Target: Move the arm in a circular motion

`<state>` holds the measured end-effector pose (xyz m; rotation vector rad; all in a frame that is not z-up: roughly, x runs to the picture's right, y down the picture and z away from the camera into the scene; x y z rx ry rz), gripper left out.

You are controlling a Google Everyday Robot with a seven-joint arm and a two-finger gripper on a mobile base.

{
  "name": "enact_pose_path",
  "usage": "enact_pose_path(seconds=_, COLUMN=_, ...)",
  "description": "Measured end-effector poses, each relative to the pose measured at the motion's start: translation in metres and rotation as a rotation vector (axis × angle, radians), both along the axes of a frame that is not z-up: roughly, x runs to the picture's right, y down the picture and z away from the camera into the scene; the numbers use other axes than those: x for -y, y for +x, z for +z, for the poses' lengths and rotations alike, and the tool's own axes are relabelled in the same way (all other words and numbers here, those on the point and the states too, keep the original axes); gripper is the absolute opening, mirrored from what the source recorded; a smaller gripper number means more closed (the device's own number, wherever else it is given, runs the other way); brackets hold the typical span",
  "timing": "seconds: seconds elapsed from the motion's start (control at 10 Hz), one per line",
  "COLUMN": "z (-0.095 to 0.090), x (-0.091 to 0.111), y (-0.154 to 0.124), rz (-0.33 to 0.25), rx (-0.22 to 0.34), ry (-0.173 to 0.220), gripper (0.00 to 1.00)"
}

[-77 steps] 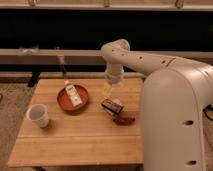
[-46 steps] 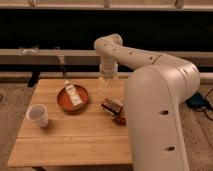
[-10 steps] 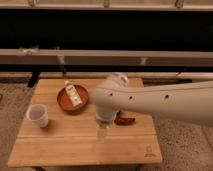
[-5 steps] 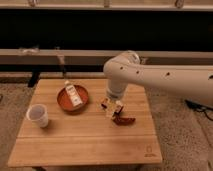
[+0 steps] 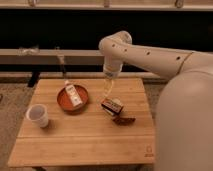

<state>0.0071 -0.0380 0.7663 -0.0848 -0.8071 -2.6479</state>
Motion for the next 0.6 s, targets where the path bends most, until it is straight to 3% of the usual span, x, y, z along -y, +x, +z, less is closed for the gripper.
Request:
enact_pose_path(seconds=0.4, z=0.019, x=0.010, y=-0.070, rz=-0.077, rx=0.009, ry=-0.016, gripper=0.80)
enact_pose_path(seconds=0.6, z=0.020, x=0.010, y=-0.074, rz=-0.091, rx=0.011, ry=-0.017, gripper=0.80)
